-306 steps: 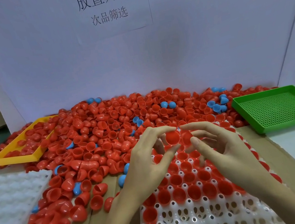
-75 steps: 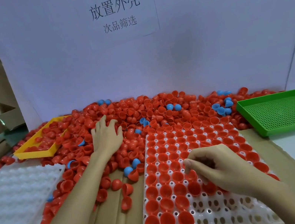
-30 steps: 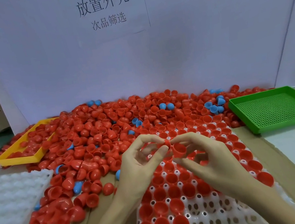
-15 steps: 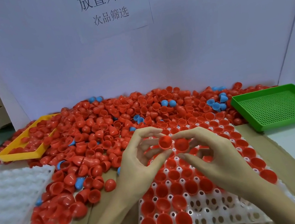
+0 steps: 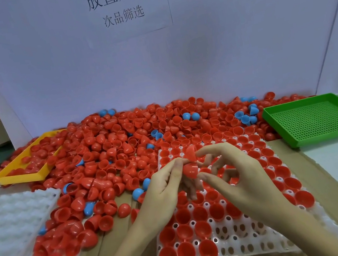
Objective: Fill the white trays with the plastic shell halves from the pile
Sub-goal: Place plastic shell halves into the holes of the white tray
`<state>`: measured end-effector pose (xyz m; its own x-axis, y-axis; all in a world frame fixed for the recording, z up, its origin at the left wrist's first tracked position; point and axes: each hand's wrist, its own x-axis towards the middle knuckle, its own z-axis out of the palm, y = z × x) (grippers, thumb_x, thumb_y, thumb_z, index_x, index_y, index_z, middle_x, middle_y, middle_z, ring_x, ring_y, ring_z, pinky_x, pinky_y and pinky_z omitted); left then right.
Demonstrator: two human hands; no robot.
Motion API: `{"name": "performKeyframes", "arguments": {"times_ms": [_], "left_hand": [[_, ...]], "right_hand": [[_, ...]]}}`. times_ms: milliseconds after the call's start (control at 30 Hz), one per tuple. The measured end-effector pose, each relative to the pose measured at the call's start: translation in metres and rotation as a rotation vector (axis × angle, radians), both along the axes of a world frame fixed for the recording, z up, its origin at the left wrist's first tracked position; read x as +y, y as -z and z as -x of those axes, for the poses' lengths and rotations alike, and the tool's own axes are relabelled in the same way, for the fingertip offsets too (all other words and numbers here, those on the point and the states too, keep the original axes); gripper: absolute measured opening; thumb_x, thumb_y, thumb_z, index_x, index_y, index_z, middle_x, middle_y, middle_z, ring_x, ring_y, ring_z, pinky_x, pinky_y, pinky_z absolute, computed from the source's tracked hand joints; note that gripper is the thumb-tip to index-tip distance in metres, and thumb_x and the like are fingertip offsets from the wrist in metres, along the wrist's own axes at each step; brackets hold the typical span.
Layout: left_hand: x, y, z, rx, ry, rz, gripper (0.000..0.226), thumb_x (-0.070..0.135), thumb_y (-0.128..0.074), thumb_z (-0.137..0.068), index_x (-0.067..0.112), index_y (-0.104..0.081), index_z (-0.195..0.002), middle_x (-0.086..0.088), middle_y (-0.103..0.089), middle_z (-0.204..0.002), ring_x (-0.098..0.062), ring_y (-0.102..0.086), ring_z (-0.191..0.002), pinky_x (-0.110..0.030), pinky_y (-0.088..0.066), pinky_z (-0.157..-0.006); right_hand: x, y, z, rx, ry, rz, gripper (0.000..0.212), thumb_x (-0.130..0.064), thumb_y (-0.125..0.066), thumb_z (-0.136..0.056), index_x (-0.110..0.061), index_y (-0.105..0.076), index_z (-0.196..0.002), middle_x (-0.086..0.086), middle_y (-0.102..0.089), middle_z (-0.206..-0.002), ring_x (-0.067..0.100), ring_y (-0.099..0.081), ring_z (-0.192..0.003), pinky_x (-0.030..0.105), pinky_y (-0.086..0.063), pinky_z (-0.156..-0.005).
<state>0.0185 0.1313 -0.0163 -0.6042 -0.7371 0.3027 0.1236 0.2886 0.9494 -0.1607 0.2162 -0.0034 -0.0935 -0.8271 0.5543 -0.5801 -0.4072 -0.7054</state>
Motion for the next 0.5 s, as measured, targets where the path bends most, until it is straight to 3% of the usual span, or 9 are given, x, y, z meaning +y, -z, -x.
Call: {"name": "performKeyframes", "arguments": {"times_ms": [133,233,300,367,433,500], "left_hand": [[0.0015,-0.0013,-0.0002,-0.023,0.006,-0.023,0.056,0.05,-0.039,-0.111,0.011,-0.074,-0.093,-0.013,-0.073,-0.074,-0.03,-0.069,-0.064,-0.028,-0.056,-0.063],[0.0045,0.0002,-0.0002,-0.079,-0.036,0.065,0.054,0.053,-0.042,-0.109,0.018,-0.074,-0.085,-0.008,-0.073,-0.069,-0.026,-0.069,-0.061,-0.026,-0.055,-0.062],[0.0073,0.002,-0.0006,-0.124,-0.145,0.218,0.038,0.054,-0.047,-0.108,0.031,-0.073,-0.093,-0.002,-0.074,-0.077,-0.017,-0.071,-0.067,-0.024,-0.056,-0.066],[0.0092,0.0013,-0.0009,-0.109,-0.186,0.329,0.023,0.053,-0.058,-0.103,0.036,-0.065,-0.117,0.006,-0.072,-0.099,-0.017,-0.073,-0.085,-0.022,-0.057,-0.074],[0.0095,0.0003,-0.0012,-0.113,-0.138,0.379,0.043,0.047,-0.073,-0.095,0.038,-0.055,-0.133,0.01,-0.066,-0.118,-0.02,-0.072,-0.101,-0.024,-0.058,-0.082],[0.0095,-0.0007,-0.0004,-0.126,-0.111,0.425,0.045,0.032,-0.078,-0.094,0.035,-0.057,-0.133,0.01,-0.066,-0.121,-0.021,-0.071,-0.106,-0.029,-0.06,-0.087]], "right_hand": [[0.0022,-0.0006,-0.0033,-0.009,-0.006,-0.032,0.022,-0.039,-0.072,-0.091,-0.032,-0.071,-0.112,-0.012,-0.06,-0.099,0.019,-0.065,-0.083,0.022,-0.053,-0.061],[0.0022,0.0012,-0.0053,0.025,0.031,-0.043,0.008,-0.031,-0.07,-0.095,-0.03,-0.069,-0.103,-0.013,-0.06,-0.094,0.019,-0.064,-0.078,0.021,-0.05,-0.061],[0.0016,0.002,-0.0052,0.035,0.076,-0.039,0.006,-0.024,-0.071,-0.095,-0.029,-0.069,-0.097,-0.014,-0.06,-0.09,0.018,-0.064,-0.076,0.017,-0.047,-0.063],[0.0009,0.0022,-0.0028,0.02,0.119,-0.033,0.007,-0.025,-0.072,-0.095,-0.028,-0.068,-0.09,-0.013,-0.061,-0.086,0.017,-0.063,-0.073,0.017,-0.047,-0.062],[0.0004,0.0016,-0.0007,0.011,0.154,-0.025,0.014,-0.03,-0.073,-0.094,-0.028,-0.065,-0.083,-0.012,-0.062,-0.083,0.017,-0.062,-0.071,0.017,-0.046,-0.06],[0.0,0.0007,0.0005,0.01,0.159,-0.02,0.018,-0.033,-0.073,-0.095,-0.029,-0.064,-0.08,-0.011,-0.061,-0.081,0.017,-0.061,-0.069,0.016,-0.044,-0.06]]}}
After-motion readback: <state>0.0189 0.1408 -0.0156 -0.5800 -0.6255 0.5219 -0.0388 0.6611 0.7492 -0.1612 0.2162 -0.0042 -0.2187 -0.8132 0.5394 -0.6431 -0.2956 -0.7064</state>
